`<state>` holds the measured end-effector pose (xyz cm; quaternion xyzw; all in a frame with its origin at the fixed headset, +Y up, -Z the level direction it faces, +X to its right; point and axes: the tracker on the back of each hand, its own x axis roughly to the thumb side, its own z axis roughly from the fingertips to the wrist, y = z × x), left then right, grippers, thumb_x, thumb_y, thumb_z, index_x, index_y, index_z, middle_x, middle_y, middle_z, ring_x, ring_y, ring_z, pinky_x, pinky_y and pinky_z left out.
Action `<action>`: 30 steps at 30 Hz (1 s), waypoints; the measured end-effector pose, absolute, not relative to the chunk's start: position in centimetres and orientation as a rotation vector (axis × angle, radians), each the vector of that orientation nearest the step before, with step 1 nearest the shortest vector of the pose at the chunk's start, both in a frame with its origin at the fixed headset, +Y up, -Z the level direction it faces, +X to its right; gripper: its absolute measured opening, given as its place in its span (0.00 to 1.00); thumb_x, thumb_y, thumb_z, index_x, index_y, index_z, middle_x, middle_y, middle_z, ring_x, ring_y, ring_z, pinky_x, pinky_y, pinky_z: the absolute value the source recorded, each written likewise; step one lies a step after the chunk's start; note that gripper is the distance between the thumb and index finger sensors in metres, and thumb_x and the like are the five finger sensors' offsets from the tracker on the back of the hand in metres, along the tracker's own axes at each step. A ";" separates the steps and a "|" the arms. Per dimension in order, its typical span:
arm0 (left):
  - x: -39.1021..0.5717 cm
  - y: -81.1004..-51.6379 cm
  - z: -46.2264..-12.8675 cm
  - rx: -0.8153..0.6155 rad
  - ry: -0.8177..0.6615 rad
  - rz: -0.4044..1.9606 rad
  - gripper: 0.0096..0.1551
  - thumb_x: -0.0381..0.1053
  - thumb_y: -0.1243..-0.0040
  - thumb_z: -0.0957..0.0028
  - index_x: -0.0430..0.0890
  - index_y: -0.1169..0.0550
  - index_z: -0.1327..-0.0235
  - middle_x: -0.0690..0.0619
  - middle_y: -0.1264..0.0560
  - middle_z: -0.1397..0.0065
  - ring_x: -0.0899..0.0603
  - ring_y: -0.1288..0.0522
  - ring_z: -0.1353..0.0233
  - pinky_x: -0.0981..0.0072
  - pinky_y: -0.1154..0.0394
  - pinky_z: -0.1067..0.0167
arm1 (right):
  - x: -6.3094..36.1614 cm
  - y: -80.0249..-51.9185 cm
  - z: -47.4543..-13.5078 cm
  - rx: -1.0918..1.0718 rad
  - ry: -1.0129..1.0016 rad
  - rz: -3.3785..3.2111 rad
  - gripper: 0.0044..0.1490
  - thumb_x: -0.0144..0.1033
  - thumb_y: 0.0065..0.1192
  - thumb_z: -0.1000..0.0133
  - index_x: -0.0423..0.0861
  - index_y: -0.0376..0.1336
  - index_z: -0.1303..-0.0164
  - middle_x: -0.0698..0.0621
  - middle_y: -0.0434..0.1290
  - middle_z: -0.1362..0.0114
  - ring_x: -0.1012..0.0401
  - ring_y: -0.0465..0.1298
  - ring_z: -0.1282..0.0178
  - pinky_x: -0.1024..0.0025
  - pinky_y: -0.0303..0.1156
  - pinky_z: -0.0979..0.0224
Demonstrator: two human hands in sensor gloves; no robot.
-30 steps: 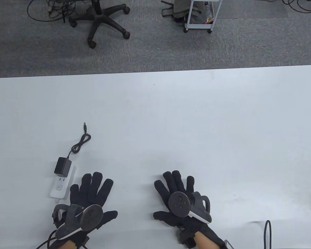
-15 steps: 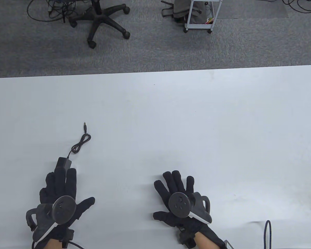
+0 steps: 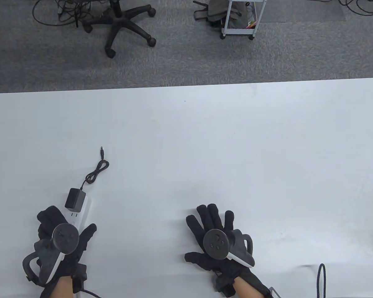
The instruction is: Remove the power adapter from the power strip
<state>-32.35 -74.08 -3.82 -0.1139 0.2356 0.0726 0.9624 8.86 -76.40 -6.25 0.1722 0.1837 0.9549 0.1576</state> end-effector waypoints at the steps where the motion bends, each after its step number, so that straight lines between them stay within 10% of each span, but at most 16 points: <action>1: -32.4 -74.3 -3.9 -0.251 0.482 0.153 0.69 0.79 0.48 0.58 0.37 0.56 0.20 0.31 0.53 0.15 0.28 0.39 0.21 0.39 0.35 0.33 | 8.8 -76.4 -6.2 0.498 0.528 2.733 0.62 0.75 0.57 0.63 0.74 0.24 0.33 0.59 0.21 0.17 0.59 0.22 0.15 0.47 0.15 0.25; 8: -32.5 -74.8 -4.2 -0.290 0.513 0.104 0.51 0.69 0.45 0.50 0.43 0.44 0.21 0.40 0.36 0.24 0.39 0.27 0.36 0.46 0.31 0.37 | 8.9 -76.3 -6.1 0.495 0.509 2.735 0.62 0.75 0.57 0.63 0.74 0.25 0.33 0.59 0.22 0.17 0.59 0.22 0.15 0.47 0.15 0.25; 22: -32.6 -75.4 -4.5 -0.293 0.479 0.124 0.51 0.70 0.45 0.50 0.41 0.44 0.23 0.41 0.35 0.27 0.43 0.26 0.43 0.50 0.30 0.39 | 8.8 -76.2 -6.2 0.495 0.527 2.720 0.62 0.74 0.57 0.63 0.74 0.25 0.34 0.59 0.22 0.18 0.59 0.22 0.16 0.47 0.16 0.25; 30: -29.3 -73.5 -4.3 -0.189 0.097 0.268 0.50 0.70 0.41 0.55 0.48 0.42 0.24 0.44 0.34 0.26 0.44 0.25 0.44 0.49 0.30 0.38 | 8.7 -76.1 -6.1 0.513 0.509 2.703 0.62 0.74 0.56 0.63 0.74 0.23 0.35 0.59 0.21 0.18 0.59 0.22 0.16 0.47 0.16 0.24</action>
